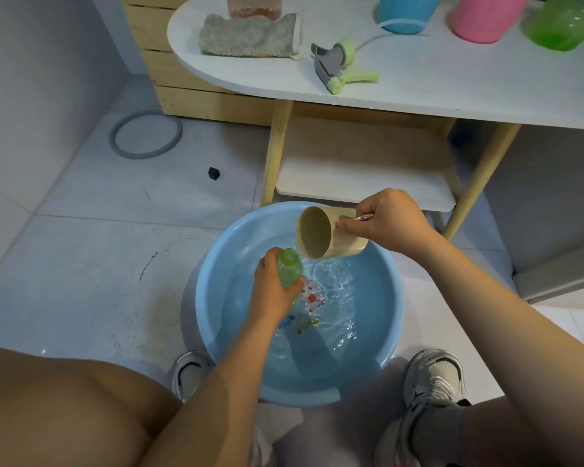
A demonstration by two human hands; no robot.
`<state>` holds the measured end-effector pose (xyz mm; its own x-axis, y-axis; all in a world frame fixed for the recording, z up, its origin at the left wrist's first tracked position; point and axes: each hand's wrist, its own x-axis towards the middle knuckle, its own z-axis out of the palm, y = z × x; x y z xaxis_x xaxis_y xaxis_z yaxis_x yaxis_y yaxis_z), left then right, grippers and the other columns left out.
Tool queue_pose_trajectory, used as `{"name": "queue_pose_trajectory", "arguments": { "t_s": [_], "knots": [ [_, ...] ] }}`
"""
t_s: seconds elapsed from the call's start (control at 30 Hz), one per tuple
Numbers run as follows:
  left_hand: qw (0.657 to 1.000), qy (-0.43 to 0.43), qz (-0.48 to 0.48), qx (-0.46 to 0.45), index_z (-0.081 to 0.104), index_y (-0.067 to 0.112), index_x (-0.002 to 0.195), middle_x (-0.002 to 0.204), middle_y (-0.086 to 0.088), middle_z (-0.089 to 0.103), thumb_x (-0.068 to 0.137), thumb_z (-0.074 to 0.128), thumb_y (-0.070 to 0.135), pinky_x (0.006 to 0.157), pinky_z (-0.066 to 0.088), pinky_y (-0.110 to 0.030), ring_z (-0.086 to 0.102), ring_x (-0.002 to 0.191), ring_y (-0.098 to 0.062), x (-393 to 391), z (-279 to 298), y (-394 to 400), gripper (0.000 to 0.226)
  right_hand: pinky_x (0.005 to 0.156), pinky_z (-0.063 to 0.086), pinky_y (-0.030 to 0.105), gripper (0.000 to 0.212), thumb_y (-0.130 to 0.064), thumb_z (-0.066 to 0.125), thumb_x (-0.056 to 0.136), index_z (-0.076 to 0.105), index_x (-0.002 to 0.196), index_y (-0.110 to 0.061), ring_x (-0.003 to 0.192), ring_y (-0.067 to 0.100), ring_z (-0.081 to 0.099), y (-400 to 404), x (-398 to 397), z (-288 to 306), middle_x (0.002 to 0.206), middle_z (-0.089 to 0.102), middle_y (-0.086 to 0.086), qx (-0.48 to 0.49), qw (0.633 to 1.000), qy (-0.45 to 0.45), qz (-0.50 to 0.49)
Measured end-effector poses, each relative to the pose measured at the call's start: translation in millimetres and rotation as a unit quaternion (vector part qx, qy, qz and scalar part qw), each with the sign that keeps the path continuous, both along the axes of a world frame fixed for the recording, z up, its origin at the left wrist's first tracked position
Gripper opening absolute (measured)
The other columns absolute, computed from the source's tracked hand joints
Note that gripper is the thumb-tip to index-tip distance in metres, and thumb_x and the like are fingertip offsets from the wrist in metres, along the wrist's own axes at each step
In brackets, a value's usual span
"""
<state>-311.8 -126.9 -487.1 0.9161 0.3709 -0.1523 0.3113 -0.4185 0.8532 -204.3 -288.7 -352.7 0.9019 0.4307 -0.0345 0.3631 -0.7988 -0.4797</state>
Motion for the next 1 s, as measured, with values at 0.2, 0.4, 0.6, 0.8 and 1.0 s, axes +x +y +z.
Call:
{"name": "queue_pose_trajectory", "arguments": {
  "t_s": [0.2, 0.4, 0.6, 0.8, 1.0],
  "knots": [
    [1.000, 0.004, -0.002, -0.007, 0.039, 0.016, 0.133, 0.129, -0.006, 0.046, 0.079, 0.075, 0.021, 0.087, 0.034, -0.018, 0.047, 0.112, -0.016, 1.0, 2.7, -1.7, 0.065, 0.048, 0.015, 0.030, 0.053, -0.034, 0.069, 0.080, 0.035, 0.044, -0.016, 0.050, 0.019, 0.021, 2.6, -1.8, 6.8, 0.045, 0.024, 0.002, -0.024, 0.999, -0.026, 0.010],
    [1.000, 0.008, -0.005, -0.003, 0.038, 0.017, 0.134, 0.130, -0.004, 0.045, 0.080, 0.074, 0.023, 0.086, 0.033, -0.017, 0.044, 0.110, -0.012, 0.8, 5.4, -2.8, 0.065, 0.046, 0.013, 0.030, 0.056, -0.034, 0.067, 0.080, 0.028, 0.044, -0.015, 0.055, 0.021, 0.018, 4.6, -4.2, 8.5, 0.046, 0.020, 0.004, -0.042, 0.997, -0.061, 0.025],
    [1.000, 0.014, -0.007, 0.002, 0.037, 0.015, 0.135, 0.131, -0.005, 0.045, 0.080, 0.075, 0.023, 0.086, 0.032, -0.016, 0.046, 0.112, -0.015, 0.1, 6.7, -3.3, 0.067, 0.048, 0.017, 0.027, 0.057, -0.036, 0.064, 0.083, 0.028, 0.045, -0.015, 0.060, 0.025, 0.024, 6.8, -5.7, 9.7, 0.045, 0.022, 0.004, -0.048, 0.995, -0.078, 0.041],
    [1.000, 0.019, -0.010, 0.007, 0.037, 0.014, 0.134, 0.131, -0.005, 0.045, 0.081, 0.074, 0.022, 0.086, 0.031, -0.016, 0.046, 0.118, -0.019, 0.1, 8.8, -5.0, 0.066, 0.062, 0.030, 0.033, 0.058, -0.037, 0.064, 0.082, 0.026, 0.044, -0.017, 0.052, 0.023, 0.018, 9.0, -4.1, 6.3, 0.042, 0.023, 0.002, -0.046, 0.993, -0.096, 0.053],
    [0.999, 0.029, -0.012, 0.022, 0.038, 0.014, 0.133, 0.132, -0.006, 0.046, 0.079, 0.075, 0.023, 0.087, 0.034, -0.019, 0.046, 0.120, -0.022, 2.7, 8.1, -5.4, 0.066, 0.055, 0.019, 0.030, 0.051, -0.038, 0.063, 0.082, 0.034, 0.046, -0.017, 0.064, 0.024, 0.025, 10.8, -6.4, 3.7, 0.042, 0.025, 0.000, -0.066, 0.988, -0.117, 0.072]
  ]
}}
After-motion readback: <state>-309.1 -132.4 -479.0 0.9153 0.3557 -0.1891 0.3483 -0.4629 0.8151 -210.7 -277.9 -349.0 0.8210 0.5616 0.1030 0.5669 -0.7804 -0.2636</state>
